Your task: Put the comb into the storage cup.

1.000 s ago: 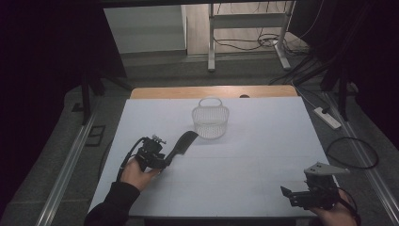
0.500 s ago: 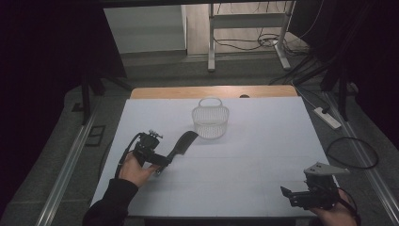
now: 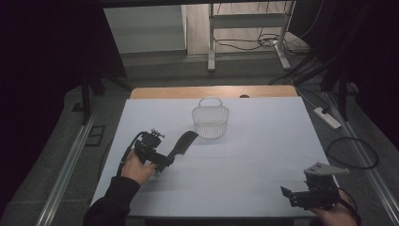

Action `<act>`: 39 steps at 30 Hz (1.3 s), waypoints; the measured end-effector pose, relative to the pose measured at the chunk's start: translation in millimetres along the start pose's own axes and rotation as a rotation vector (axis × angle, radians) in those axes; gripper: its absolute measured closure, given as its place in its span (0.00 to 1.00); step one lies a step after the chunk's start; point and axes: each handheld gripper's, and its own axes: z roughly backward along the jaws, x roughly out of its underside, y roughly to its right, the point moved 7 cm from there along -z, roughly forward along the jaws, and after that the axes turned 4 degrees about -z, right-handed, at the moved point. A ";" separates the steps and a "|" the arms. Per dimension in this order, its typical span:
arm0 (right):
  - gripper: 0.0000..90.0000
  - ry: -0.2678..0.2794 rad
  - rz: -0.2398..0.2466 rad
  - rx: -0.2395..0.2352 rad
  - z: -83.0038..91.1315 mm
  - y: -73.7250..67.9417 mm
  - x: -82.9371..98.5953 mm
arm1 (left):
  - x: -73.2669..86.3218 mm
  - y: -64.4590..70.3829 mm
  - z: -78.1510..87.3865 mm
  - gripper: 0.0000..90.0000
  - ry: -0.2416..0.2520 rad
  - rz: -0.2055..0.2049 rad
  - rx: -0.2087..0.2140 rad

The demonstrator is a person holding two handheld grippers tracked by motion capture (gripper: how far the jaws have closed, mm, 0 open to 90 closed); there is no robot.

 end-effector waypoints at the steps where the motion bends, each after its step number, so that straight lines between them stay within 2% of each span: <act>1: 0.02 0.000 0.000 0.000 0.0 0.0 0.0 | 0.9 0.4 -2.6 0.00 -0.004 0.000 0.004; 7: 0.02 -0.001 0.001 -0.001 -0.1 -0.3 -0.1 | 6.7 1.1 -16.1 0.00 -0.043 -0.007 0.000; 10: 0.02 -0.001 0.002 -0.001 -0.1 -0.3 -0.1 | 7.5 2.2 -19.6 0.00 -0.046 -0.010 -0.005; 22: 0.02 -0.004 0.005 -0.002 -0.5 -0.7 -0.1 | 12.2 6.0 -35.0 0.00 -0.101 -0.043 -0.024; 26: 0.02 -0.004 0.006 -0.003 -0.8 -0.8 -0.2 | 15.0 8.0 -41.1 0.00 -0.134 -0.060 -0.036; 36: 0.02 -0.006 0.008 -0.004 -1.1 -1.0 -0.3 | 14.8 9.3 -40.9 0.00 -0.146 -0.051 -0.042; 39: 0.02 -0.006 0.008 -0.004 -1.1 -1.0 -0.2 | 14.5 11.3 -38.0 0.06 -0.148 -0.065 -0.035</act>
